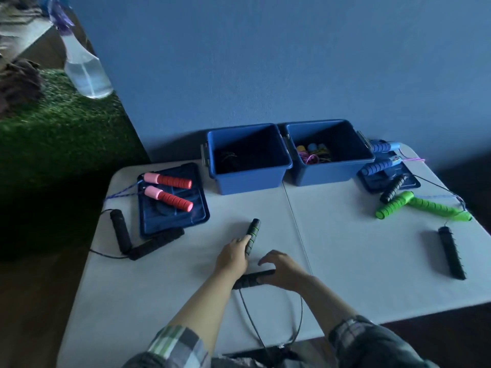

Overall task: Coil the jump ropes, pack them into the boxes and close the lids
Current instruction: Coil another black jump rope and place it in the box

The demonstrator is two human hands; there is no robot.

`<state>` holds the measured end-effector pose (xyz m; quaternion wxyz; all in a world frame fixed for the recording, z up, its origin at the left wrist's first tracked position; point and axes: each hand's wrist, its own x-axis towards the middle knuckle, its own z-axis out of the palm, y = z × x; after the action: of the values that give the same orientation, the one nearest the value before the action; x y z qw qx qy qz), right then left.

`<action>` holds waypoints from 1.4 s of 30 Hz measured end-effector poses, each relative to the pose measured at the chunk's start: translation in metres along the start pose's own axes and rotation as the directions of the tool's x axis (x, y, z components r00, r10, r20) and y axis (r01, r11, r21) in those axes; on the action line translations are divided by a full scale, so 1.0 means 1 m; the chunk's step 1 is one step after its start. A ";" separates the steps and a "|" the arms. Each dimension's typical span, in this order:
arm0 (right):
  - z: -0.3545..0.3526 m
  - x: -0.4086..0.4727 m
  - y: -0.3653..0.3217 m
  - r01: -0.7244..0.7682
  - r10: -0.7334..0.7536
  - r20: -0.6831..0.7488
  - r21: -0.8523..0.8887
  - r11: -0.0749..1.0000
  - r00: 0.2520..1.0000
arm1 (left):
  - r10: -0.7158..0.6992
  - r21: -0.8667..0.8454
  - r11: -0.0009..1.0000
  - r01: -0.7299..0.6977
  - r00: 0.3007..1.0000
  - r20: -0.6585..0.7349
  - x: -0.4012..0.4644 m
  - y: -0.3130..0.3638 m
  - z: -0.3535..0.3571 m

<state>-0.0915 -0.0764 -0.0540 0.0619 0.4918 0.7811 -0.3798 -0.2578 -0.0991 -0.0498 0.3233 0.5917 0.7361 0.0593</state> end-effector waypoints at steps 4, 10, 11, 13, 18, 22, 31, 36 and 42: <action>0.001 -0.007 0.010 0.030 -0.029 0.009 -0.087 0.996 1.000 | -0.036 -0.050 0.998 0.035 0.999 -0.035 -0.001 -0.004 0.004; -0.015 -0.007 0.017 -0.051 0.054 -0.129 0.024 0.998 0.990 | -0.281 -0.309 0.921 0.236 0.953 -0.111 -0.004 -0.009 0.002; -0.016 -0.006 0.017 -0.066 0.072 -0.143 0.042 0.997 0.987 | -0.304 -0.352 0.902 0.249 0.946 -0.110 -0.004 -0.008 0.002; -0.016 -0.003 0.016 -0.058 0.058 -0.119 0.003 0.998 0.991 | -0.338 -0.427 0.863 0.269 0.937 -0.093 -0.002 -0.006 0.003; -0.022 -0.003 0.023 -0.077 0.077 -0.145 0.007 0.997 0.986 | -0.430 -0.541 0.778 0.319 0.899 -0.088 0.000 -0.003 0.002; -0.026 -0.005 0.032 -0.205 0.250 -0.269 0.184 0.961 0.930 | -0.450 -0.607 0.717 0.343 0.893 -0.027 0.002 -0.005 0.004; -0.016 0.016 0.007 -0.184 0.314 -0.268 0.418 0.890 0.911 | -0.397 -0.796 0.490 0.356 0.904 0.160 0.006 0.029 0.012; -0.007 0.021 0.009 -0.156 0.271 -0.282 0.369 0.916 0.920 | -0.341 -0.552 0.768 0.324 0.937 0.075 0.000 0.031 0.021; -0.011 0.017 0.011 -0.117 0.183 -0.240 0.263 0.958 0.953 | -0.194 -0.390 0.904 0.175 0.981 -0.009 0.000 0.018 0.018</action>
<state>-0.0886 -0.0546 -0.0600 -0.0743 0.5996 0.6894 -0.3996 -0.2327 -0.0997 -0.0556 0.4202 0.4423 0.7700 0.1867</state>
